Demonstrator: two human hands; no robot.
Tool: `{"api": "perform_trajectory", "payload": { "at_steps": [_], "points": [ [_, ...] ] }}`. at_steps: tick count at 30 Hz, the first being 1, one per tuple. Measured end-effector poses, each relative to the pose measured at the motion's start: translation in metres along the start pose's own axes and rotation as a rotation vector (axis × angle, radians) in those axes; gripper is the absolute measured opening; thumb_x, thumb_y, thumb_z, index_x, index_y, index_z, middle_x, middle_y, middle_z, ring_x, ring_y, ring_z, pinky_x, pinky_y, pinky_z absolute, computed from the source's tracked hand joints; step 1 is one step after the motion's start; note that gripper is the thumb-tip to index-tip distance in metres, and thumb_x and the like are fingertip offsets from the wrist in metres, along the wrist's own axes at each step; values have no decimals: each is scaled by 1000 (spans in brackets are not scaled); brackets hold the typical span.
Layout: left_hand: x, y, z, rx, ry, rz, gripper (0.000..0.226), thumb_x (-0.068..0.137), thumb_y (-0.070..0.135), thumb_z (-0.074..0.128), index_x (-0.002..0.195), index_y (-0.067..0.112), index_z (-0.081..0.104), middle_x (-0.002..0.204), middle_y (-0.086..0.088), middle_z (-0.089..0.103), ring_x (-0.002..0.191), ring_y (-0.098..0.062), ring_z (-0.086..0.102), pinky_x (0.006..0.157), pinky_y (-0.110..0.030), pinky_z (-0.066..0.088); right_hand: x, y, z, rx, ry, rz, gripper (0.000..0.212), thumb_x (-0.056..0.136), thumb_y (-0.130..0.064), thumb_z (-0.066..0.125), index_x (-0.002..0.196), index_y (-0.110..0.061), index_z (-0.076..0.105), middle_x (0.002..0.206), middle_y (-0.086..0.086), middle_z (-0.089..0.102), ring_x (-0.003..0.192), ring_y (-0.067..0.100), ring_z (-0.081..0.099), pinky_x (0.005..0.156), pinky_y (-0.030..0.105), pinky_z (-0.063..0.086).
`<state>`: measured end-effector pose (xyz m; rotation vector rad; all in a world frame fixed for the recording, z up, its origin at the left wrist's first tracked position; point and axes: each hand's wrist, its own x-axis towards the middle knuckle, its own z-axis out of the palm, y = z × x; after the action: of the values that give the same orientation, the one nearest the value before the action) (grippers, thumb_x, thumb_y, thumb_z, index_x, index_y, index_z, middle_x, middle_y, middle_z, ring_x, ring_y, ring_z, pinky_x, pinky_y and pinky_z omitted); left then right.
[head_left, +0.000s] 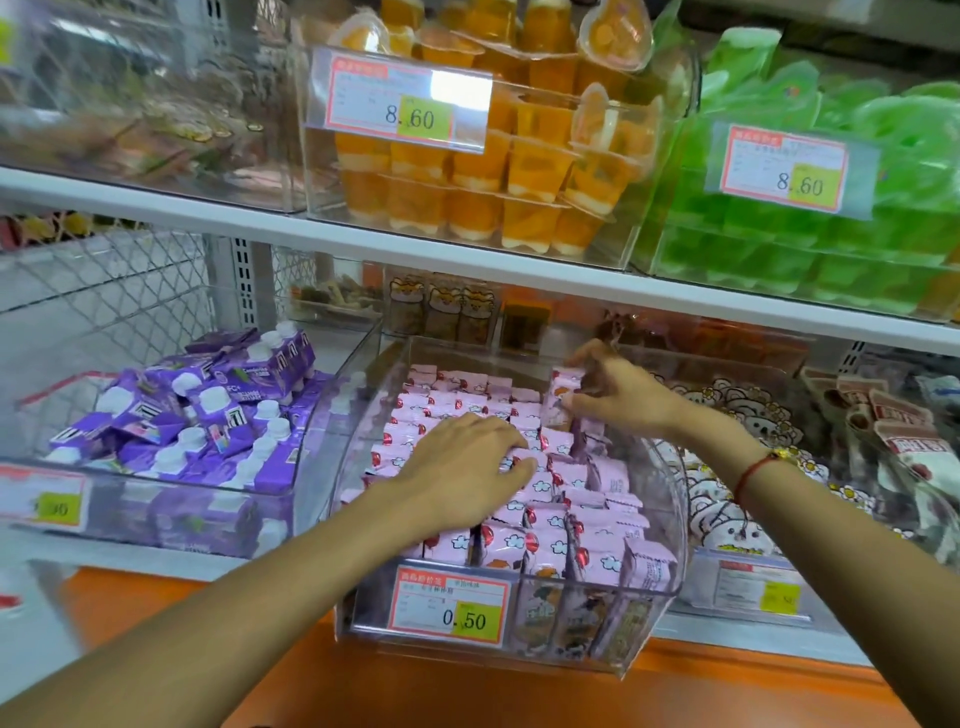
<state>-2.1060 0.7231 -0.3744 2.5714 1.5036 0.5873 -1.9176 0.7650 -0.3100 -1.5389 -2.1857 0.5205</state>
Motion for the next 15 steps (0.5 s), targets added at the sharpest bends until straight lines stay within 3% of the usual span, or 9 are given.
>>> {"api": "perform_trajectory", "payload": {
  "at_steps": [5, 8, 10, 13, 15],
  "points": [
    [0, 0, 0, -12, 29, -17, 44, 96, 49, 39, 129, 22, 51, 128, 3, 55, 113, -16, 46, 87, -28, 29, 8, 7, 15, -287, -86, -22, 14, 90, -17, 59, 103, -12, 61, 111, 7, 65, 97, 21, 61, 86, 31, 48],
    [-1, 1, -1, -17, 24, -18, 45, 96, 49, 39, 130, 22, 50, 131, 4, 54, 116, -15, 46, 93, -29, 33, 5, 5, 20, -457, -156, -33, 25, 94, -15, 48, 109, -10, 67, 127, 1, 61, 103, 15, 56, 84, 23, 38],
    [-1, 0, -2, -33, 12, -25, 45, 96, 49, 40, 131, 23, 50, 133, 6, 53, 118, -15, 46, 96, -31, 34, -2, 2, 20, -495, -150, -42, 29, 94, -17, 48, 118, -13, 63, 132, 3, 56, 109, 18, 53, 90, 27, 41],
    [3, 0, -7, -94, 1, -58, 39, 95, 46, 43, 127, 25, 53, 130, 5, 55, 113, -16, 51, 94, -35, 43, -26, 5, 19, -526, 7, -69, 36, 93, -20, 48, 128, -19, 54, 137, 6, 50, 124, 25, 44, 103, 39, 38],
    [13, 1, -13, -119, 34, -93, 34, 95, 41, 46, 125, 27, 55, 132, 2, 55, 114, -18, 53, 93, -40, 46, -50, 13, 20, -481, 174, -76, 37, 91, -18, 51, 128, -19, 55, 136, 5, 50, 124, 24, 42, 103, 35, 34]
  ]
}}
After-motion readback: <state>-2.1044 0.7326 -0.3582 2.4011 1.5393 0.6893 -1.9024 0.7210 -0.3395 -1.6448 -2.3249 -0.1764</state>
